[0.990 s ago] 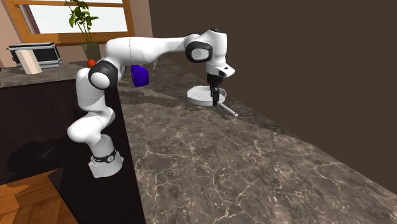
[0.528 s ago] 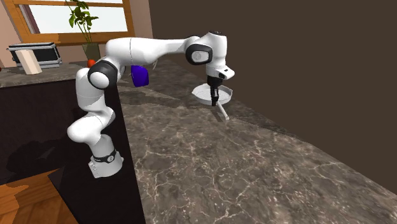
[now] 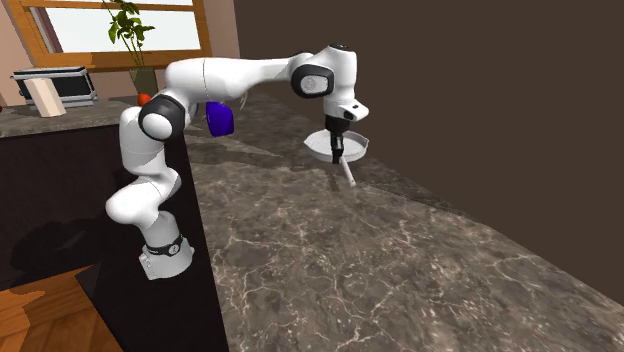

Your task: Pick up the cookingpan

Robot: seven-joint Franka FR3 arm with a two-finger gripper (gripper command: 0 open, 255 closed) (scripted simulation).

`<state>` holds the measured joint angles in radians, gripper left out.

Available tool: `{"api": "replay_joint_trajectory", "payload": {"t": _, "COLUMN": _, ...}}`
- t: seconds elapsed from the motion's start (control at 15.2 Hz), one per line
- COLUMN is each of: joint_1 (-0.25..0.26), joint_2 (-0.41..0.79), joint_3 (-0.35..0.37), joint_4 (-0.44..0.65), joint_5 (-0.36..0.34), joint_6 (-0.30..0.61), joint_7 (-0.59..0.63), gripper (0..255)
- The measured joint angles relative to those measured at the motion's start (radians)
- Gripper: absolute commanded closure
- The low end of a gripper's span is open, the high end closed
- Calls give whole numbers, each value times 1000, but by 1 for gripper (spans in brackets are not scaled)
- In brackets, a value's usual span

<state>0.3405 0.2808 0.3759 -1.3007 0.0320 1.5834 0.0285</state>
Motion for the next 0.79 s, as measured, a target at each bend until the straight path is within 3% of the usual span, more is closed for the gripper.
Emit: {"api": "replay_joint_trajectory", "payload": {"t": 0.79, "joint_1": 44, "joint_2": 102, "joint_3": 4, "joint_4": 313, "joint_5": -38, "joint_6": -212, "joint_7": 35, "gripper": 255}}
